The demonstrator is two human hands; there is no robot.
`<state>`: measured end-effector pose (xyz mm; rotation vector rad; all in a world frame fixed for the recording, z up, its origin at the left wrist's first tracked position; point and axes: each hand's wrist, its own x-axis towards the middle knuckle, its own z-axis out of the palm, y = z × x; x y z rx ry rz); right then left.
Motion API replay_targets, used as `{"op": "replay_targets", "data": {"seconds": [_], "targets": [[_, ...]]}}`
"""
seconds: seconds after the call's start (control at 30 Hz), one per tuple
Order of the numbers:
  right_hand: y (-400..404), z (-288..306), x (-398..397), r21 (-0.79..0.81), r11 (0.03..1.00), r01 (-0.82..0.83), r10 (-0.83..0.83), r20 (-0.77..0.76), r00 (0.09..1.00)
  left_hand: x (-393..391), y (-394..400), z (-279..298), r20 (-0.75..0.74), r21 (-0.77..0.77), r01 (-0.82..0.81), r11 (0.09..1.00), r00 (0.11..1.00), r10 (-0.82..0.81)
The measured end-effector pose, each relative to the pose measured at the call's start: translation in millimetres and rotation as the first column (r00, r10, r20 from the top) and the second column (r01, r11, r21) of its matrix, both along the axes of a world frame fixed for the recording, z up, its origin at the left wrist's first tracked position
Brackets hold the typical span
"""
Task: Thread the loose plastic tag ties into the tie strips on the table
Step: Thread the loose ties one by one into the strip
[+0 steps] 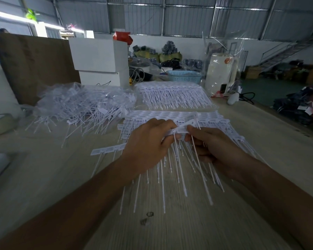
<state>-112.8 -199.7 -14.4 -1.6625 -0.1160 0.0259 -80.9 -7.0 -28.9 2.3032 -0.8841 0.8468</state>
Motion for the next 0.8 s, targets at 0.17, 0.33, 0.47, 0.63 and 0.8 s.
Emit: {"op": "replay_targets", "data": {"seconds": [0.17, 0.33, 0.47, 0.63, 0.8], "targets": [[-1, 0, 0, -0.132, 0.99, 0.039, -0.019, 0.148, 0.989, 10, 2, -1, -0.085, -0.031, 0.09, 0.995, 0.992, -0.092], [-5, -1, 1, -0.268, 0.962, 0.04, 0.04, 0.289, 0.957, 14, 4, -3, -0.281, -0.236, 0.241, 0.941, 0.91, -0.304], [-6, -3, 4, -0.439, 0.89, 0.122, 0.081, 0.416, 0.906, 20, 9, -6, -0.427, -0.264, 0.267, 0.927, 0.829, -0.361], [-5, -3, 3, -0.385, 0.913, 0.137, 0.061, 0.46, 0.886, 16, 4, -8, -0.395, -0.323, 0.246, 0.914, 0.843, -0.367], [-6, -1, 2, -0.284, 0.957, 0.064, 0.039, 0.342, 0.939, 13, 0, -4, -0.288, -0.351, 0.219, 0.911, 0.9, -0.327]]}}
